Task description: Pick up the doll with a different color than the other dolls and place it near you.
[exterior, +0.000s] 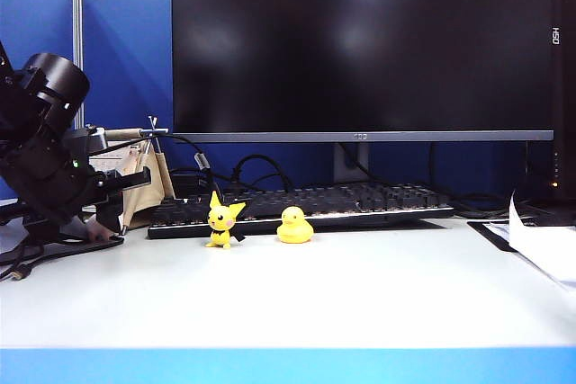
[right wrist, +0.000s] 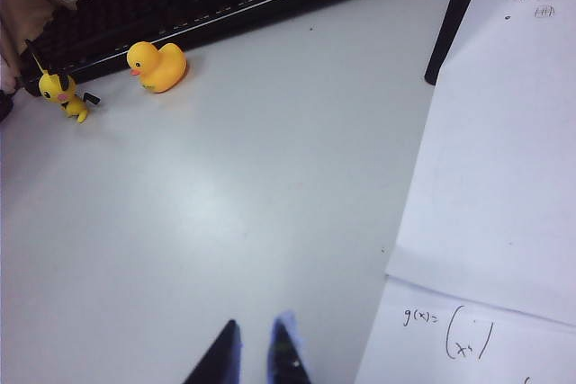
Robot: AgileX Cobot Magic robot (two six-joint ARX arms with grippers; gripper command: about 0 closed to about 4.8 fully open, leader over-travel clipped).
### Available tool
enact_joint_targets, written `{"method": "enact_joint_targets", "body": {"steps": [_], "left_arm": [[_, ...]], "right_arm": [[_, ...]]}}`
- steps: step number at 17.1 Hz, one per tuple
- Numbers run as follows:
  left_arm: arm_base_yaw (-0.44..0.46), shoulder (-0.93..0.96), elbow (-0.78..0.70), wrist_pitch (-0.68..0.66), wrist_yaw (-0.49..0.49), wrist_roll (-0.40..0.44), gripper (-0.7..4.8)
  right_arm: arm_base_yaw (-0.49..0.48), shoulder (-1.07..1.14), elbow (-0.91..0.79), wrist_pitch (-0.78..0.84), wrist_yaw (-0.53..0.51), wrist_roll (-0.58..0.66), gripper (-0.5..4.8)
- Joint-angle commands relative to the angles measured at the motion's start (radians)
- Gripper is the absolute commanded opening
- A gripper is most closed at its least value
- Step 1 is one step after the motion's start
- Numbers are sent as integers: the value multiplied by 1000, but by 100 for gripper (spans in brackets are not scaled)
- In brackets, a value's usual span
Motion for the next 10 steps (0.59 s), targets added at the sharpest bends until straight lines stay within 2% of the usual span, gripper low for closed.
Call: {"method": "enact_joint_targets", "body": {"steps": [1, 8, 10], "left_arm": [[-12, 4, -3, -29, 43, 4, -6], [-37, -99, -3, -66, 47, 13, -5], [-37, -140, -3, -105, 47, 51, -6]], "right_arm": [[0, 0, 0, -15, 2, -3, 53], [0, 0, 0, -15, 2, -3, 53], [0, -2, 0, -15, 2, -3, 53]]}}
